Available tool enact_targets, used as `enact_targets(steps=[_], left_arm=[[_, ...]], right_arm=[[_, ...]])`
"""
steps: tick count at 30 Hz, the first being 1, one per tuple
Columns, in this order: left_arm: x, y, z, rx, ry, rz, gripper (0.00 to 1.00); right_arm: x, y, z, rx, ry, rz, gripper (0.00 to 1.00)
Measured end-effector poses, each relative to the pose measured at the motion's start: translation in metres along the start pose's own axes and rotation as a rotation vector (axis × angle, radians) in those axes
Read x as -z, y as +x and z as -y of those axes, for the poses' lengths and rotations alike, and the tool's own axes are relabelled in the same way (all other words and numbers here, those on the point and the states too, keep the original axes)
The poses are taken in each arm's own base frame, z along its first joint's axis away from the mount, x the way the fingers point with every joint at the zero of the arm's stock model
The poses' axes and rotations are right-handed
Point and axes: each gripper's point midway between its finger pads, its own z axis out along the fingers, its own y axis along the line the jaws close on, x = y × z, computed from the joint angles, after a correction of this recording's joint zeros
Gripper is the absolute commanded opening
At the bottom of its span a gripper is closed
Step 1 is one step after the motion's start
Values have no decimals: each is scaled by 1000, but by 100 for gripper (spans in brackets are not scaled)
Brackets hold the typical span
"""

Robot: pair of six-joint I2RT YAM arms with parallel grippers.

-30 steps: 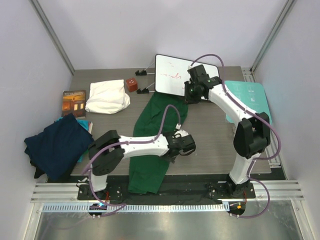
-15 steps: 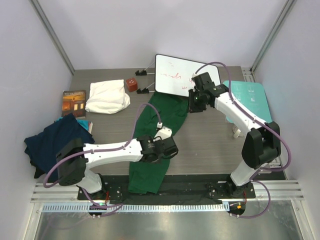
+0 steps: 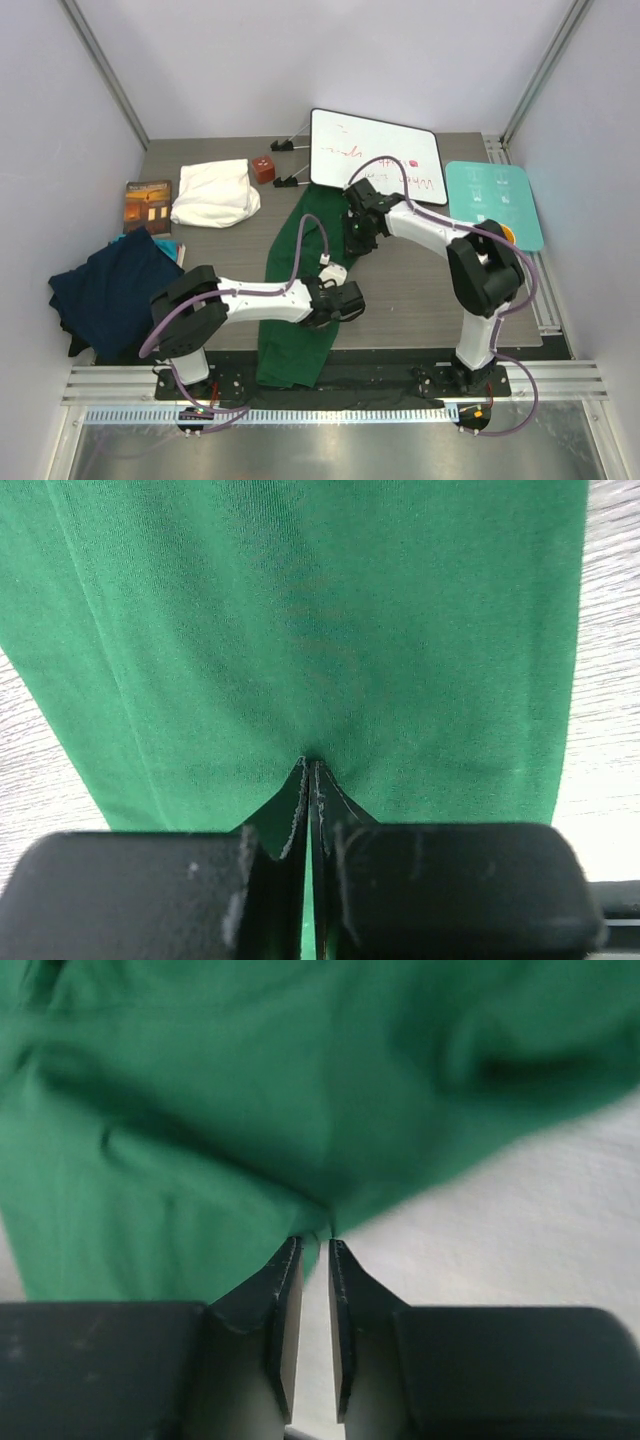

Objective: Fold and stack the t-shirts

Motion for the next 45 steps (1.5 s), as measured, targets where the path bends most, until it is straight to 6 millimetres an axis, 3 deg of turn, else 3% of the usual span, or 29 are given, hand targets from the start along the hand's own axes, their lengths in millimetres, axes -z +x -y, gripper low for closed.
enact_targets(steps=[2, 8, 13, 25, 32, 34, 37, 39, 43, 45], left_arm=[[-1, 0, 0, 5, 3, 4, 0], [0, 3, 3, -6, 8, 16, 0], [3, 6, 9, -62, 2, 41, 0], [20, 22, 45, -240, 75, 80, 0], [28, 25, 68, -269, 150, 63, 0], [30, 25, 75, -275, 166, 62, 0], [34, 26, 86, -284, 190, 61, 0], [36, 26, 94, -289, 203, 60, 2], [42, 25, 110, -281, 243, 52, 22], [45, 24, 112, -274, 256, 57, 26]], right_arm=[[-17, -3, -1, 4, 14, -16, 3], [-50, -21, 4, 12, 65, -27, 1], [-51, -34, 2, 28, 84, -3, 1], [-50, -61, -3, 96, 100, 34, 1], [-60, -73, -8, 112, 92, 39, 1], [-63, -70, -7, 112, 95, 27, 3], [-64, -68, -6, 116, 94, 16, 16], [-64, -67, -7, 121, 85, 10, 20], [-63, -67, -12, 128, 58, 5, 25], [-60, -67, -16, 126, 38, 12, 27]])
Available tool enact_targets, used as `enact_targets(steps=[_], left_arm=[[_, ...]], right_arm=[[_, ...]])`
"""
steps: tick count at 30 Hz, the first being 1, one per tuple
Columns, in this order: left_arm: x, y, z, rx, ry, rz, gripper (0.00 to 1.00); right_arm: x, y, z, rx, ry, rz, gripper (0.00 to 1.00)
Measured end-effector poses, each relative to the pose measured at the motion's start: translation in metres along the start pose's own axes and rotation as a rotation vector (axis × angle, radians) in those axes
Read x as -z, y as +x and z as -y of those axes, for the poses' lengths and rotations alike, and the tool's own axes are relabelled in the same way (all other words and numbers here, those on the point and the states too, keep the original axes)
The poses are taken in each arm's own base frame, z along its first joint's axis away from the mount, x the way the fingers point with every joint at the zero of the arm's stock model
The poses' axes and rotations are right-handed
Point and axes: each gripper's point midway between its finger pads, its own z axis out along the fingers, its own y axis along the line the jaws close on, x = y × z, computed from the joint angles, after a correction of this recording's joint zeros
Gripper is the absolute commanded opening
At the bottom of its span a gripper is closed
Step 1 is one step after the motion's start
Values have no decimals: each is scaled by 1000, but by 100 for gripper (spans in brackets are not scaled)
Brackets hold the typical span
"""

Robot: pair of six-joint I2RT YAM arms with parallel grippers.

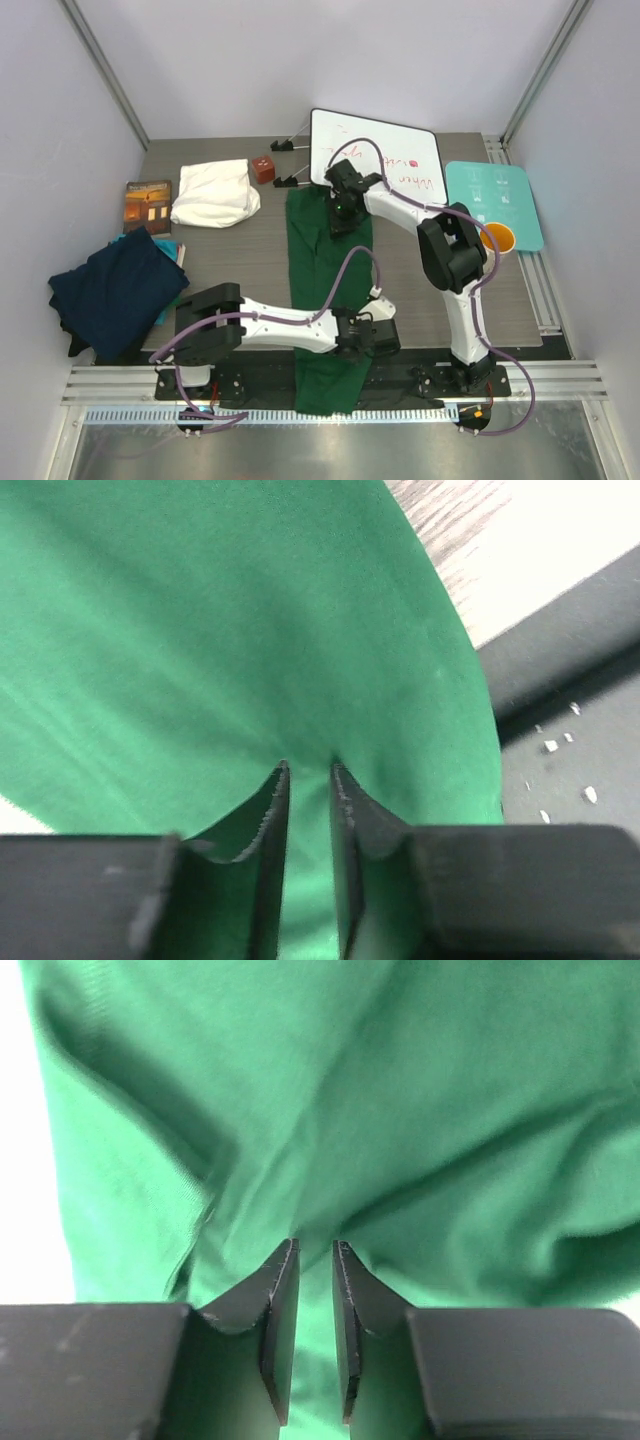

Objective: Fold and stack the t-shirts

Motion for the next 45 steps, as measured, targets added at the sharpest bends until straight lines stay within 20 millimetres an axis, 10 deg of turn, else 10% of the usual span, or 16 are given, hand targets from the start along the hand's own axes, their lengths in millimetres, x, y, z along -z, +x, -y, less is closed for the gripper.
enact_targets(steps=[7, 12, 16, 20, 27, 45], left_arm=[[52, -39, -19, 83, 33, 126, 41], [116, -76, -62, 205, -31, 288, 53], [152, -62, -122, 391, -52, 394, 53], [149, -14, -170, 560, -85, 413, 52], [122, 40, -181, 675, -100, 339, 57], [67, 72, -106, 693, 136, 88, 66]], right_arm=[[76, -33, -21, 0, -71, 163, 31], [168, -57, -39, 4, -142, 348, 34], [208, -42, -36, -5, -154, 401, 34], [200, 17, -14, -50, -121, 314, 37], [165, 149, 23, -173, -81, 78, 45], [179, 256, -9, -253, -227, -51, 45]])
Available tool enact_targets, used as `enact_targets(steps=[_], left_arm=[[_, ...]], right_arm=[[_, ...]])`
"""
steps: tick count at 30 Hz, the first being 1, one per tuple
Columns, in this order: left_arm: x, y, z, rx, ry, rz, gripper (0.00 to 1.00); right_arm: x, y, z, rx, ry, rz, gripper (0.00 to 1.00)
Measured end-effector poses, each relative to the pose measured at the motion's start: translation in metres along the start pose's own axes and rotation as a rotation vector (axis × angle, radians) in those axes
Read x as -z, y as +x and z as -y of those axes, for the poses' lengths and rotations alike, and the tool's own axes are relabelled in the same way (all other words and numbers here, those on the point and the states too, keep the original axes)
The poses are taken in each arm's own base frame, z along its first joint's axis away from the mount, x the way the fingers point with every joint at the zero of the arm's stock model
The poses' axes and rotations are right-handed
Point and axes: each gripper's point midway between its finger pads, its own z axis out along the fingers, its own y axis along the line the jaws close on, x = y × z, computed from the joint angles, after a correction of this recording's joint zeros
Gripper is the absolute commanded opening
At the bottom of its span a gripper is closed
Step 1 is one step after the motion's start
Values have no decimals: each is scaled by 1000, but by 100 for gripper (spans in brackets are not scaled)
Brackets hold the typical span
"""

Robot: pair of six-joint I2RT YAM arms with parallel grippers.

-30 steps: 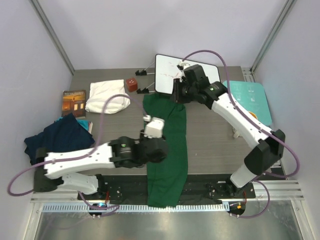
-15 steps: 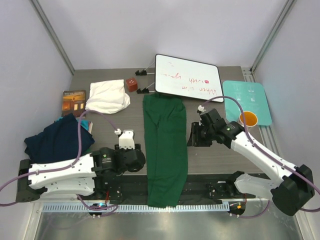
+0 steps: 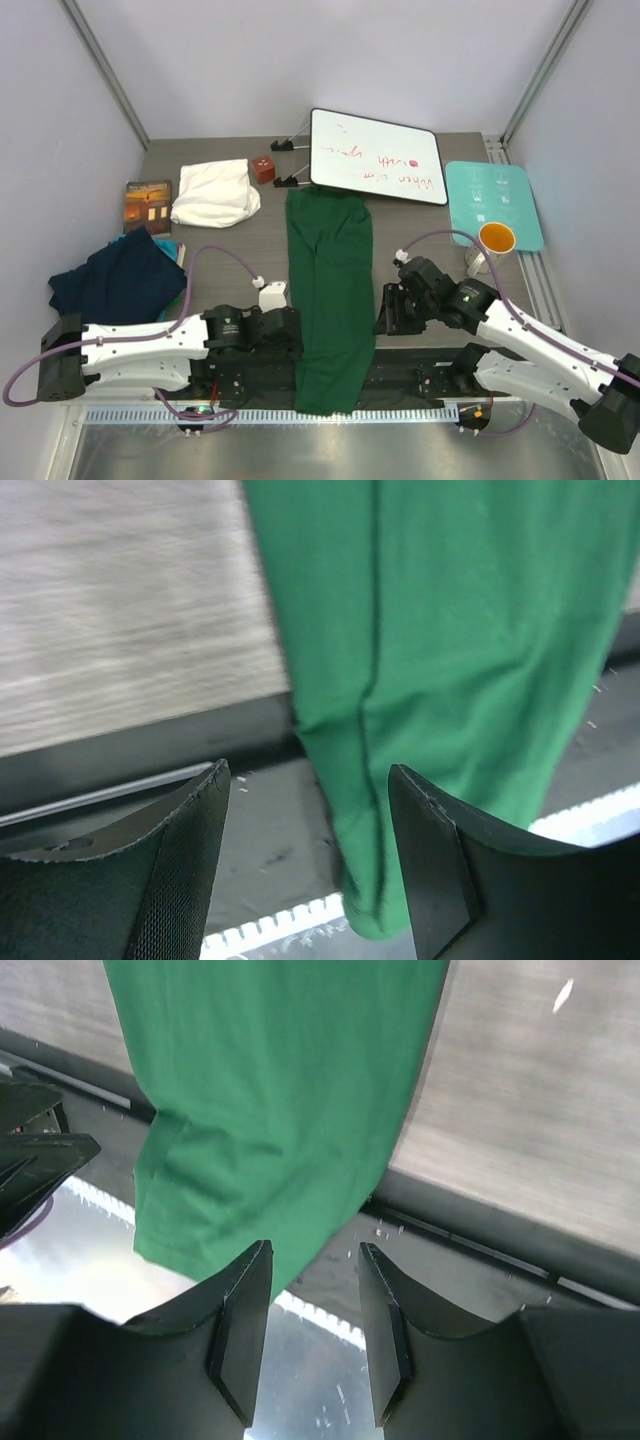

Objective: Fold and stack the t-shirts

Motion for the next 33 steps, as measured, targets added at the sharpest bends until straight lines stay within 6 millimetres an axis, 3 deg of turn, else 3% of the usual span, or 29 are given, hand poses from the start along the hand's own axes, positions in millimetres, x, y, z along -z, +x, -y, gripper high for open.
enact_targets(steps=[9, 20, 27, 33], left_arm=[[2, 20, 16, 10, 89, -106, 65], [5, 33, 24, 0, 130, -184, 64], [0, 48, 27, -37, 148, -242, 64], [-2, 61, 29, -57, 158, -293, 63]], right_arm=[[-4, 34, 4, -32, 18, -81, 45], [-34, 87, 10, 22, 90, -224, 45], [-54, 98, 23, 11, 116, -234, 50], [-65, 97, 4, 6, 49, -238, 50]])
